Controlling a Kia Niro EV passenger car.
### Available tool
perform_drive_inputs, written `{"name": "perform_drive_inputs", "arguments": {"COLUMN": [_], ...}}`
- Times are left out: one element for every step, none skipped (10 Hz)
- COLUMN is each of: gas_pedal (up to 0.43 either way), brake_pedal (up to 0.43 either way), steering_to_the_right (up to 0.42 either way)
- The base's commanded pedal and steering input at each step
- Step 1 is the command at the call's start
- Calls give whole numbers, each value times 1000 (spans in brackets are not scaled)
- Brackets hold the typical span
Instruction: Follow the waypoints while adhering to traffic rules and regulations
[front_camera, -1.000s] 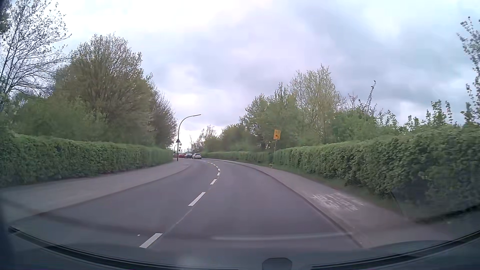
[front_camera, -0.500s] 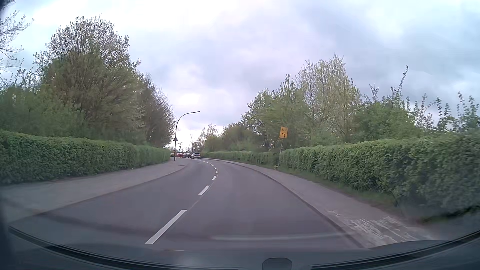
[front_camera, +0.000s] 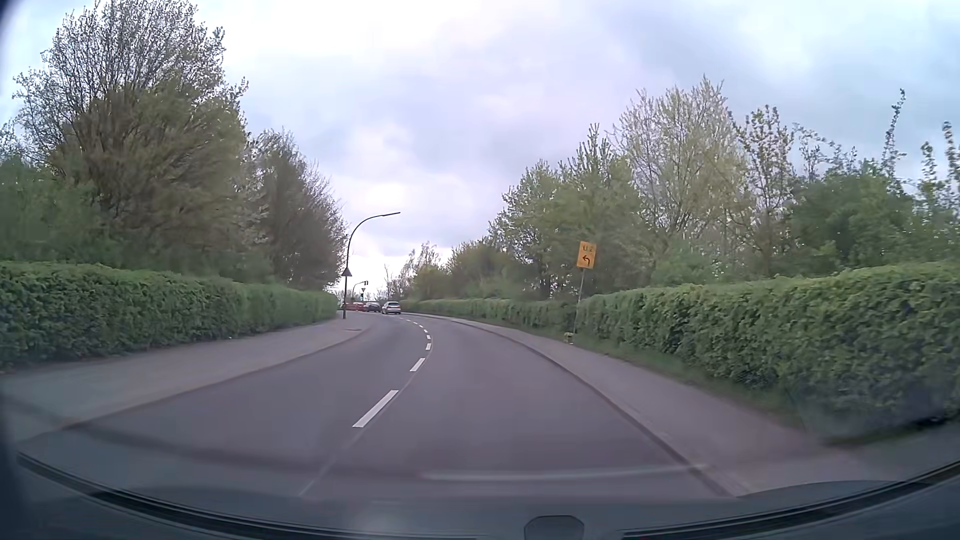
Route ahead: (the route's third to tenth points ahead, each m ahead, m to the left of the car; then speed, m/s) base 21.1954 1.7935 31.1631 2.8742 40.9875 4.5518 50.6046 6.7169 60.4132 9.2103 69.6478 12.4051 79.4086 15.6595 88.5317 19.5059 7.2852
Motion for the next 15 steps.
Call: {"name": "perform_drive_inputs", "arguments": {"gas_pedal": [0,0,0,0,0,0,0,0,0,0,0,0,0,8,130], "brake_pedal": [0,0,0,0,0,0,0,0,0,0,0,0,0,0,0], "steering_to_the_right": [-14,-14,-14,-15,-15,-16,-20,-25,-27,-27,-27,-27,-27,-27,-26]}}
